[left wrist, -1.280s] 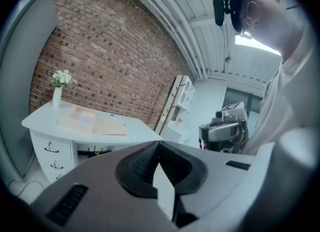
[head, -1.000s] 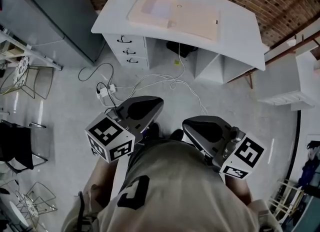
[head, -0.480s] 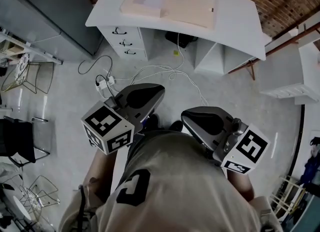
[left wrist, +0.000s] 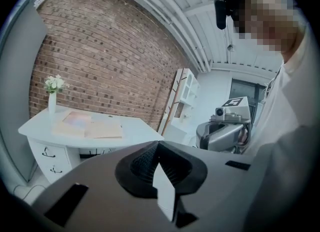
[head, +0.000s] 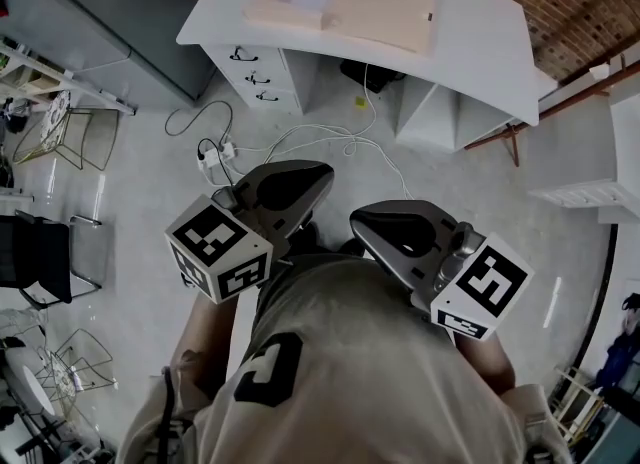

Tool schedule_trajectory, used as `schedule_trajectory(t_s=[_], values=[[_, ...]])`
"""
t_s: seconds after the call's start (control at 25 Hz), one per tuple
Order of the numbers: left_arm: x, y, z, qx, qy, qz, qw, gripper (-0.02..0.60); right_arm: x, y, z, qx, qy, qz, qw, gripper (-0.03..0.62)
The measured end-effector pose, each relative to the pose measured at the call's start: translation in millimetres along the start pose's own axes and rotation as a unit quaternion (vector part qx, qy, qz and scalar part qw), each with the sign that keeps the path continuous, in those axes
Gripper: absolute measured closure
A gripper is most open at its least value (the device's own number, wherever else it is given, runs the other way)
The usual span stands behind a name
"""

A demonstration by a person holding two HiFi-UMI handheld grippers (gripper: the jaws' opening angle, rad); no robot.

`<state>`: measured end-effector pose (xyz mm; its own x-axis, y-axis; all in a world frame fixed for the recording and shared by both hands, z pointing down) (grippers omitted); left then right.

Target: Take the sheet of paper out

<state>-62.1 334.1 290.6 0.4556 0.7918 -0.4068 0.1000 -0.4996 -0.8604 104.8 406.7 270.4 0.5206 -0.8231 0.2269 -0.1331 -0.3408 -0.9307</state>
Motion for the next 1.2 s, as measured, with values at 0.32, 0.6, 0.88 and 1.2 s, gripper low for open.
schedule_trajectory(t_s=[0.32, 0.6, 0.88, 1.2], values=[[-3, -8, 2, -0.004, 0.044, 0.01, 0.999, 0.568, 7, -3, -2, -0.029, 0.044, 0.014, 0.999, 0.571], [-25, -8, 13, -0.001, 0.075, 0.021, 0.9969, 0.568, 18, -4, -5, -0.041, 0.045, 0.005, 0.998, 0.571], [-43, -1, 4, 0.002, 0.06, 0.024, 0.9979, 0.568, 30, 5, -16, -0.039, 0.046, 0.001, 0.998, 0.571], [-85, 10, 6, -0.001, 0.046, 0.038, 0.9982, 0.568, 51, 16, -48, -0.054, 0.03, -0.018, 0.998, 0.571]])
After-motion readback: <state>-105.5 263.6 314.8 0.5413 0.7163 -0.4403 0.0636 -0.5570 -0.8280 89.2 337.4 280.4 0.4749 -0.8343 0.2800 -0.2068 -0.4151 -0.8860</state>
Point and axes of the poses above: the fingertips, and each gripper's own axes: z backward along the fingers, x to its right, y out of its top, the point moved 9 cm from there along z, backward along the fingers, and after that the axes turned 6 degrees about z, right-handed, at the moved point
